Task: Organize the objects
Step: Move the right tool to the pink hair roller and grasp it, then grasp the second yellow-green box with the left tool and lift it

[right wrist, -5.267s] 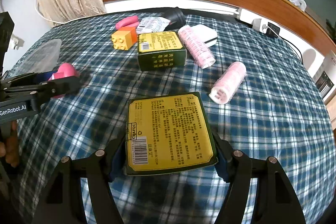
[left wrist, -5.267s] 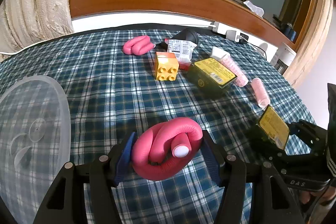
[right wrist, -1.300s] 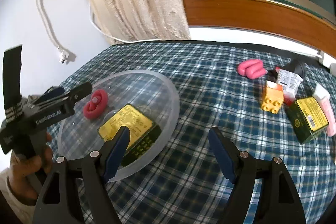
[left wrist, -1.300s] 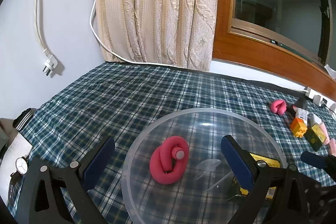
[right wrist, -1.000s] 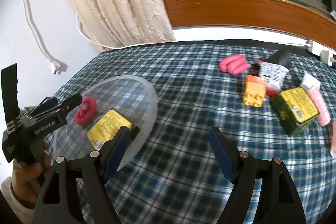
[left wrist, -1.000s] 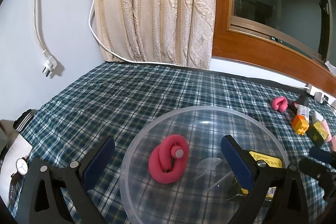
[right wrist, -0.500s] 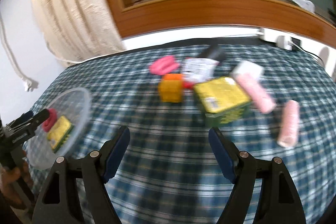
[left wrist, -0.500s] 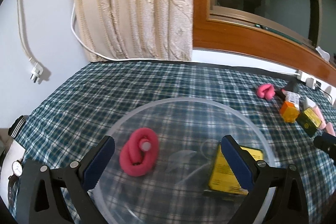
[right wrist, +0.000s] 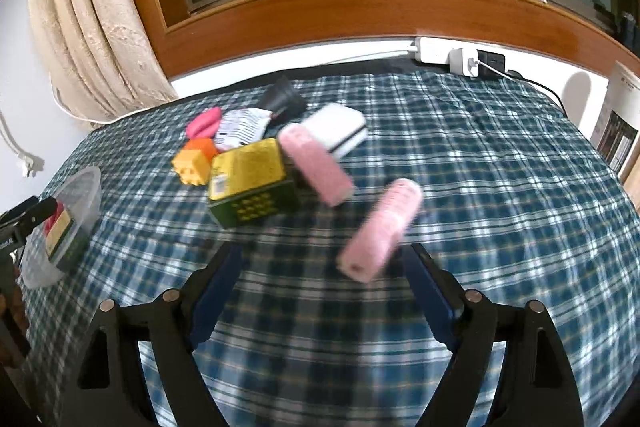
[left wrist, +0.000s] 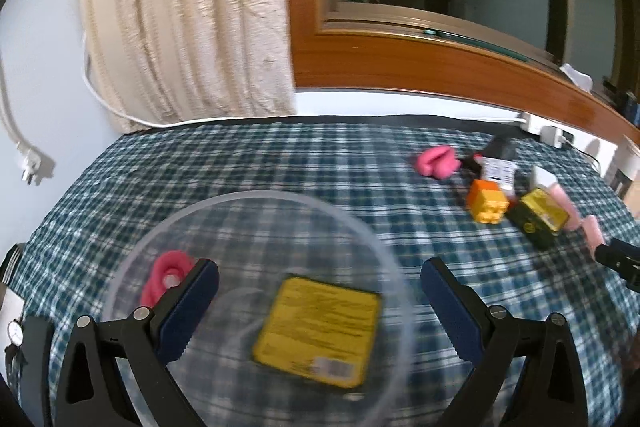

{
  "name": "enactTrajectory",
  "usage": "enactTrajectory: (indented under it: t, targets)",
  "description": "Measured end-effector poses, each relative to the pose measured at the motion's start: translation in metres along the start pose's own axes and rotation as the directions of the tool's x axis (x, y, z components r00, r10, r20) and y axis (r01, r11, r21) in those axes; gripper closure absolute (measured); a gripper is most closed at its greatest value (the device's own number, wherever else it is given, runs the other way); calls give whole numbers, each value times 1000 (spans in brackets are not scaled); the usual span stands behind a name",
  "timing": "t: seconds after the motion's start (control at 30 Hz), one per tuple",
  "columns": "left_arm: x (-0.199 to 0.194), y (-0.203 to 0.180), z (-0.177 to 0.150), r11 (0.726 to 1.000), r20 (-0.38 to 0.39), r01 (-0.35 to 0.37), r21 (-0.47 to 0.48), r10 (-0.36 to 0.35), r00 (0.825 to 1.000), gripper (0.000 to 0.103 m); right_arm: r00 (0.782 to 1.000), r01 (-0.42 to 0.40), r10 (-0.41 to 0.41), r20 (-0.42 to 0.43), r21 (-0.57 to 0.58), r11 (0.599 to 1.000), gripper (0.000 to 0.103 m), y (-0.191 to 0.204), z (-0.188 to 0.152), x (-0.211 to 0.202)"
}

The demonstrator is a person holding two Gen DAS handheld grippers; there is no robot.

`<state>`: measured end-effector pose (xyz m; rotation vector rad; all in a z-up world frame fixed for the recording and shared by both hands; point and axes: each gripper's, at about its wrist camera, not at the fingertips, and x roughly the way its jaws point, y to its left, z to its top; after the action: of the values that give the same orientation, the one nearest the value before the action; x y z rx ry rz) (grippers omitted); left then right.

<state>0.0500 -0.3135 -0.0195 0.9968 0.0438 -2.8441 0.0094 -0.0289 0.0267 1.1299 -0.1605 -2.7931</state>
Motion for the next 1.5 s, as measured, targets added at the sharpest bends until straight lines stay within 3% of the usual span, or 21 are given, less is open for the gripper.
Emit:
enactTrajectory:
  t: [0.27,0.47,0.77,0.87,1.0,1.3,1.5]
  targets:
    - [3,-50,4,996,-26,62,68,-61,998,1,992,-86,80,-96,-59,995,16,-34,9,20]
    - [9,-85,8,988,-55,102,120,-96,994,1,986,-122,114,-119,-64,991,16,-43,19,33]
    - [18,-120,12,972,-96,164,167,-150,984,1,977,-177,141,-158,-242,954,16,-30,26,46]
    - [22,-123,13,972,-110,172,161,-155,982,1,975,-183,143,-172,-251,951,17,-29,26,48]
    - [28,-127,15,971,-130,191,141,-173,976,1,979,-158,115,-170,-266,951,33,-28,24,48]
    - [42,-146,22,964,-161,223,147,-199,967,1,985,-118,75,-158,-278,953,34,-29,15,37]
    - [57,-175,24,936,-193,283,211,-243,950,1,986,-107,76,-146,-223,969,34,-39,10,28]
